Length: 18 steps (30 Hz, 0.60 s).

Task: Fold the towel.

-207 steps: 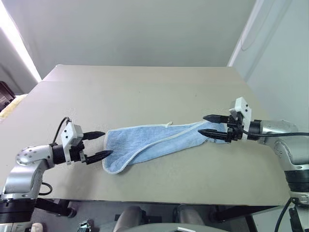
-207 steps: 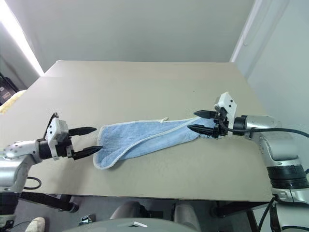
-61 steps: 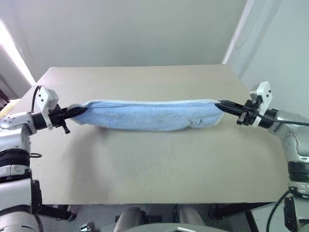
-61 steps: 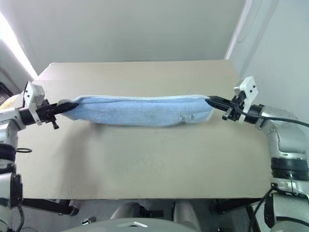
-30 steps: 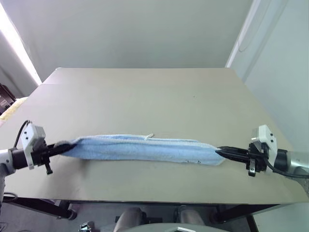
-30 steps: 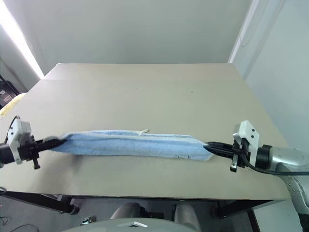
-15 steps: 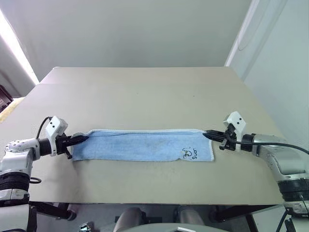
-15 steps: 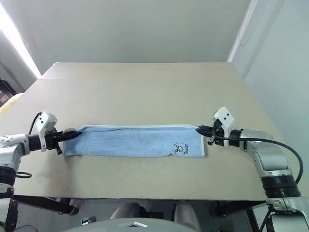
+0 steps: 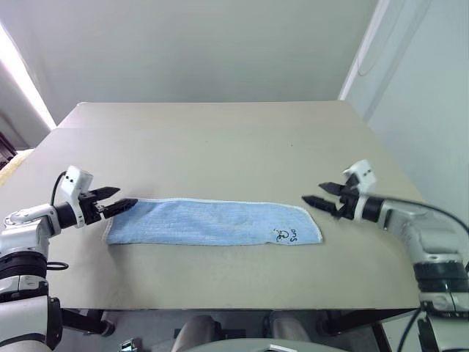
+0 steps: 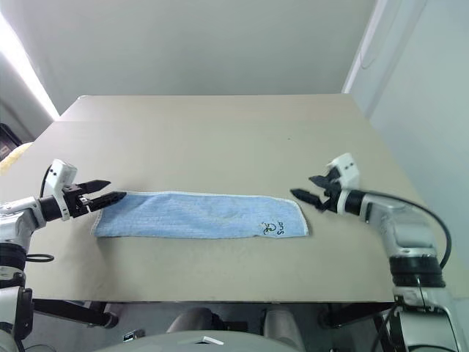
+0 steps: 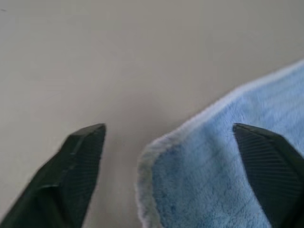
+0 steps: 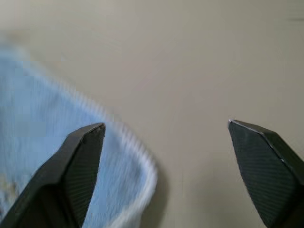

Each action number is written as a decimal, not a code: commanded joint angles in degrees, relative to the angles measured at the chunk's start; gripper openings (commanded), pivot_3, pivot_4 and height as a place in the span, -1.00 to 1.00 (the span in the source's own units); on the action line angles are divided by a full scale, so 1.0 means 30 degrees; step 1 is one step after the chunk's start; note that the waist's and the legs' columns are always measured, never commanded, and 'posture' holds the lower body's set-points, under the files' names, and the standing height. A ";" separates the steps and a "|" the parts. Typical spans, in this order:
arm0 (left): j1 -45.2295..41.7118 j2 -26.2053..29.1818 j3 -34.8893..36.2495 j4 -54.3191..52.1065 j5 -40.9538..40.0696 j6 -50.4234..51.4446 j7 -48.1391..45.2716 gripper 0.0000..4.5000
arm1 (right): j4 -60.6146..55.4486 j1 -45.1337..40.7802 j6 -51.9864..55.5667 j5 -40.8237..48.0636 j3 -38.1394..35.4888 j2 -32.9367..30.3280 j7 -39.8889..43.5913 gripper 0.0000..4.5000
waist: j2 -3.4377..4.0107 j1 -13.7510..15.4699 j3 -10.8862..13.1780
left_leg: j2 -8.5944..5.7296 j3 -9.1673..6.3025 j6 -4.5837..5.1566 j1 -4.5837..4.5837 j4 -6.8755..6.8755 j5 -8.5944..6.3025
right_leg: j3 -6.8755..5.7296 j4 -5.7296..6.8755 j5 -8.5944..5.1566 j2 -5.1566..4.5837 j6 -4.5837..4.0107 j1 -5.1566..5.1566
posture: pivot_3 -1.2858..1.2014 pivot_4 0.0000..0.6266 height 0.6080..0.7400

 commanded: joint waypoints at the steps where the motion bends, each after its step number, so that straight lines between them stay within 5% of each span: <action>1: 0.0302 0.0296 0.0698 -0.3094 -0.0816 0.0549 0.0126 0.98 | -0.0294 -0.0296 0.6557 0.4914 -0.3462 -0.0195 0.0020 0.84 | -0.0036 0.0098 -0.0023 | 0.0000 -0.0025 0.0000 -0.0018 -0.0005 0.0000 | -0.0022 -0.0003 0.0000 -0.0015 -0.0003 -0.0001 | 0.03 -1.00 0.79; 7: 0.2304 -0.0696 0.0289 -1.0687 -0.2553 0.2237 0.0103 0.98 | -0.0697 0.0857 1.3829 0.8187 -0.6756 0.0600 -0.1915 0.84 | -0.0030 -0.0002 -0.0025 | -0.0021 -0.0005 -0.0006 -0.0056 -0.0060 -0.0050 | -0.0019 -0.0049 0.0000 -0.0073 -0.0008 -0.0020 | 0.03 -1.00 0.79; 18: 0.3355 -0.2498 -0.2523 -1.5497 -0.3233 0.3576 0.0090 0.98 | -0.0054 0.5143 1.4511 1.4210 -0.5862 -0.0557 -0.4633 0.84 | 0.0033 -0.0048 -0.0047 | -0.0018 0.0023 0.0049 0.0006 -0.0022 -0.0018 | -0.0019 -0.0038 -0.0009 -0.0013 0.0017 0.0039 | 0.03 -1.00 0.79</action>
